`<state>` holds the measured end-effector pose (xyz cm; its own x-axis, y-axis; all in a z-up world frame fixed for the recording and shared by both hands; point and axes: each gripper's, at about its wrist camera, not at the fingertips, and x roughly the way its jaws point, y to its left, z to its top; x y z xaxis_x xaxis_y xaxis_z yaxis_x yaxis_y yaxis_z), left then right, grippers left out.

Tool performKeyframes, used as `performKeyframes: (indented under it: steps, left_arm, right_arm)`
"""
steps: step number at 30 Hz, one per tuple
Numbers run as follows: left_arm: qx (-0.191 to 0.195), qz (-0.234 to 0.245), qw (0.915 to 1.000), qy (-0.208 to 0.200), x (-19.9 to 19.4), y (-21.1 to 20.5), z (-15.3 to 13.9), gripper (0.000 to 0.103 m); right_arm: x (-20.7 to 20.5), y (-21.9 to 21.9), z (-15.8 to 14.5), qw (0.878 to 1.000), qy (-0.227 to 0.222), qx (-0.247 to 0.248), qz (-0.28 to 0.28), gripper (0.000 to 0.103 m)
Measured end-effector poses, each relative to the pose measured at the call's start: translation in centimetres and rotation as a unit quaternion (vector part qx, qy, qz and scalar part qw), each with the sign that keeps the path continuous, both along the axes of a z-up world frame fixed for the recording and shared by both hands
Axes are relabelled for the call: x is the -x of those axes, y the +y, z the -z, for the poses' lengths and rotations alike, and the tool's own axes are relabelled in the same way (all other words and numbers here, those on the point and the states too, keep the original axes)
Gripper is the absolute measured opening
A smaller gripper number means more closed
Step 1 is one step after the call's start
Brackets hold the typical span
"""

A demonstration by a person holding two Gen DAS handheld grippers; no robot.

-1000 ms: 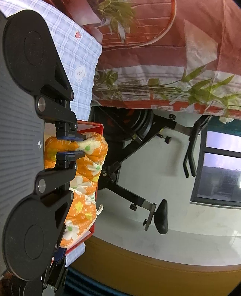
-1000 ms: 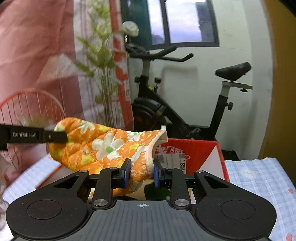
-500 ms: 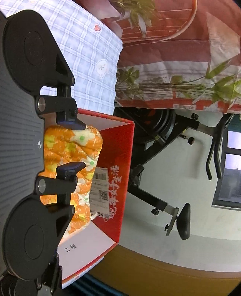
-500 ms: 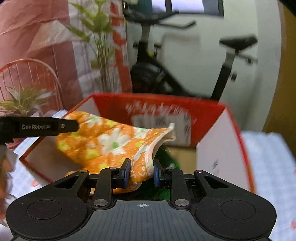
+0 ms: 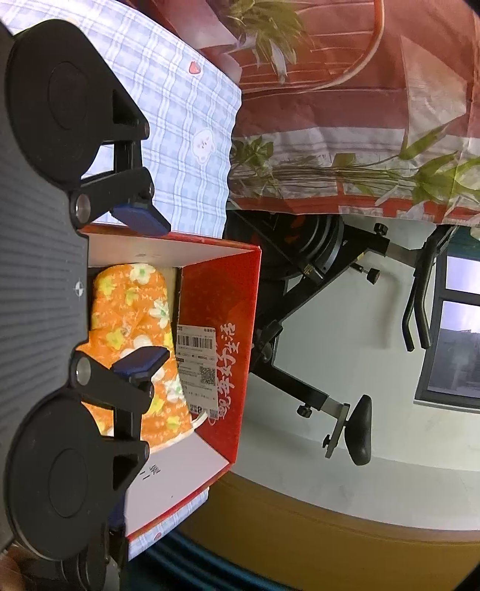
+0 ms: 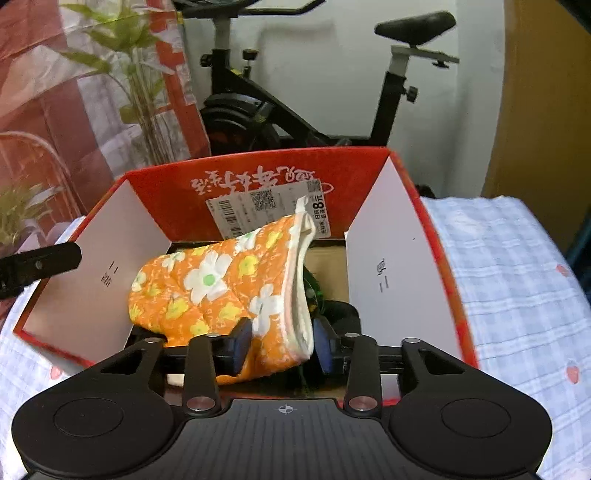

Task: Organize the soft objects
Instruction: 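Lower the pillow into the box and open both tools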

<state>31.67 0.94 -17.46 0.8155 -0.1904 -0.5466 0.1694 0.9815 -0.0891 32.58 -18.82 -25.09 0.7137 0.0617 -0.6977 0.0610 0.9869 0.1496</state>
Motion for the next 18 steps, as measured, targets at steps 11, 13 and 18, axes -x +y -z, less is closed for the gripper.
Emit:
performKeyframes:
  steps: [11,13,18]
  left_arm:
    - [-0.024,0.041,0.9988,0.012,6.2,0.8,0.7,0.069]
    - [-0.026,0.050,0.9982,0.020,6.9,0.8,1.2,0.069]
    - [-0.014,0.070,0.9964,0.047,8.1,0.8,2.9,0.066]
  right_arm:
    - [7.5,-0.9,-2.5,0.995,-0.097,0.018,-0.033,0.050]
    - [9.0,-0.7,-2.5,0.993,-0.112,0.026,-0.041,0.050]
    - [10.9,0.9,-1.8,0.992,-0.097,0.020,-0.075,0.050]
